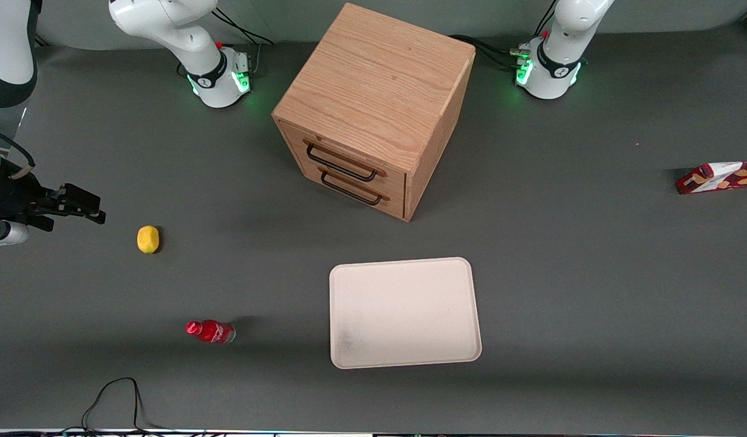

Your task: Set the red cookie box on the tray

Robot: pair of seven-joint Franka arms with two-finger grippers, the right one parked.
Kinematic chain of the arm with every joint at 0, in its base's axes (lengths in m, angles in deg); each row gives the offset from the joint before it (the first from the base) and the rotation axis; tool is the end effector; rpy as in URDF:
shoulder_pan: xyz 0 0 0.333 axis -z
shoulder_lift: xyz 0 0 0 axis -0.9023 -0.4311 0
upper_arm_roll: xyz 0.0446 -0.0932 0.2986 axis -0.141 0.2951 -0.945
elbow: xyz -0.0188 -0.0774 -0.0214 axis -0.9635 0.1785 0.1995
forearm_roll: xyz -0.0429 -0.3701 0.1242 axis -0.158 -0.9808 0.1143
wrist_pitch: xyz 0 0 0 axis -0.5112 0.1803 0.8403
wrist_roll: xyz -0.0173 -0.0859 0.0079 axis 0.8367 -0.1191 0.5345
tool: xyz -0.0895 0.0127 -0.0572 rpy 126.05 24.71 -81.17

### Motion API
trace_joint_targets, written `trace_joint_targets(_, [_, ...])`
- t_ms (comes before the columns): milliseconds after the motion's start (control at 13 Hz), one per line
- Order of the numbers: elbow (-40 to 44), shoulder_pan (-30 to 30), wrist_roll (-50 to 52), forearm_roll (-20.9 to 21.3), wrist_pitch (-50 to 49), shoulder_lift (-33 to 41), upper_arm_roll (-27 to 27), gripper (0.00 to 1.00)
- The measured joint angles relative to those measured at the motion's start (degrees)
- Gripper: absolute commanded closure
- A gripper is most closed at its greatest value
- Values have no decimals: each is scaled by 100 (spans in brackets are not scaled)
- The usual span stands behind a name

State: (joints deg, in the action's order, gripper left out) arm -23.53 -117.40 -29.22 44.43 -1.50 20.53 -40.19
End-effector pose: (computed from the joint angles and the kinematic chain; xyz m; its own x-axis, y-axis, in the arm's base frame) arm 0.3073 0.4423 0.6200 0.4686 0.8801 -0.0758 0.8833 -0.4683 0.0232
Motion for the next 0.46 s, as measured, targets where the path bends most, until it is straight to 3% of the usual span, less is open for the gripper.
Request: trace_joint_targets(462, [-674, 158, 1243, 0, 553, 414, 148, 0])
